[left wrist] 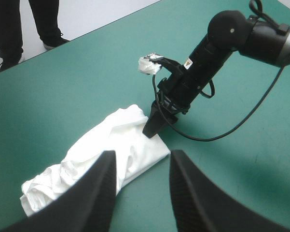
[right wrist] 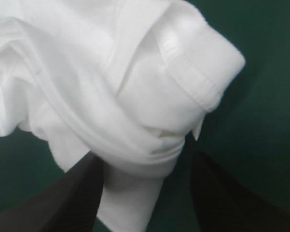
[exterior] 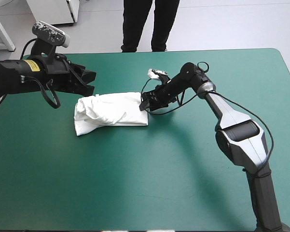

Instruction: Fold the cloth

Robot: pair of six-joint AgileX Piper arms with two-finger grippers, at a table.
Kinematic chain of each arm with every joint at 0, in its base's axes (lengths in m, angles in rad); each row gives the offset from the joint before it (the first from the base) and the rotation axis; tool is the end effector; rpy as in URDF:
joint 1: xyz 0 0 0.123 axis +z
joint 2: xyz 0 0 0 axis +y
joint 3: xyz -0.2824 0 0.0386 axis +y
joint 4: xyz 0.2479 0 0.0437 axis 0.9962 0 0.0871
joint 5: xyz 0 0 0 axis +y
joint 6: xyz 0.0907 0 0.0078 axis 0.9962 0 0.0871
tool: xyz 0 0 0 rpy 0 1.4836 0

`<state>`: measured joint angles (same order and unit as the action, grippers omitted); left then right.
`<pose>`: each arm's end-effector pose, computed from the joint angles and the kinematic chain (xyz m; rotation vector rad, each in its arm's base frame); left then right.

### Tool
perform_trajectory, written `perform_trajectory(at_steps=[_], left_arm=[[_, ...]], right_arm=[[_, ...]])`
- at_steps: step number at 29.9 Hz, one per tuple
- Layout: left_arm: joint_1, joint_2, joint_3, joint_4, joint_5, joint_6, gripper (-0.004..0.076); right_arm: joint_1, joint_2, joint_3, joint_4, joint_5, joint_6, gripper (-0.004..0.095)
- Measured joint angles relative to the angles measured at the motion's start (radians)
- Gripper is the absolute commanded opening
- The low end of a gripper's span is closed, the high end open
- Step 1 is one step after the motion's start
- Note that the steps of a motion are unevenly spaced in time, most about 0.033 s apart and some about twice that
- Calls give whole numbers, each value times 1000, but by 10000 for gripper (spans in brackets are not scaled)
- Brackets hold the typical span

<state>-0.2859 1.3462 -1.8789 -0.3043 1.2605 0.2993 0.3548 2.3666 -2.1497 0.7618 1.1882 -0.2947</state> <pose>0.2198 -0.0917 0.5192 0.6872 2.0802 -0.3638 0.4542 0.2305 0.2173 -0.6026 2.6592 1.0691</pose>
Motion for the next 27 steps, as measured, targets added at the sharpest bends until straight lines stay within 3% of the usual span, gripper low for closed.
perform_trajectory(at_steps=[6, 9, 13, 14, 15, 21, 27], left_arm=[[0, 0, 0, -4, 0, 0, 275], [0, 0, 0, -5, 0, 0, 275], [0, 0, 0, -6, 0, 0, 274], [0, 0, 0, -7, 0, 0, 274], [0, 0, 0, -8, 0, 0, 274], [0, 0, 0, -15, 0, 0, 274], [0, -12, 0, -35, 0, 0, 274]], right_arm=[[1, 51, -33, 36, -6, 4, 517], [3, 63, -38, 60, -13, -2, 438], [20, 76, -39, 70, -34, -29, 142], [26, 79, -39, 70, -42, -35, 26], [32, 81, -39, 69, -53, -42, -16], [44, 85, -48, 32, -69, -52, -1], [49, 81, -117, -142, -3, 23, -1]])
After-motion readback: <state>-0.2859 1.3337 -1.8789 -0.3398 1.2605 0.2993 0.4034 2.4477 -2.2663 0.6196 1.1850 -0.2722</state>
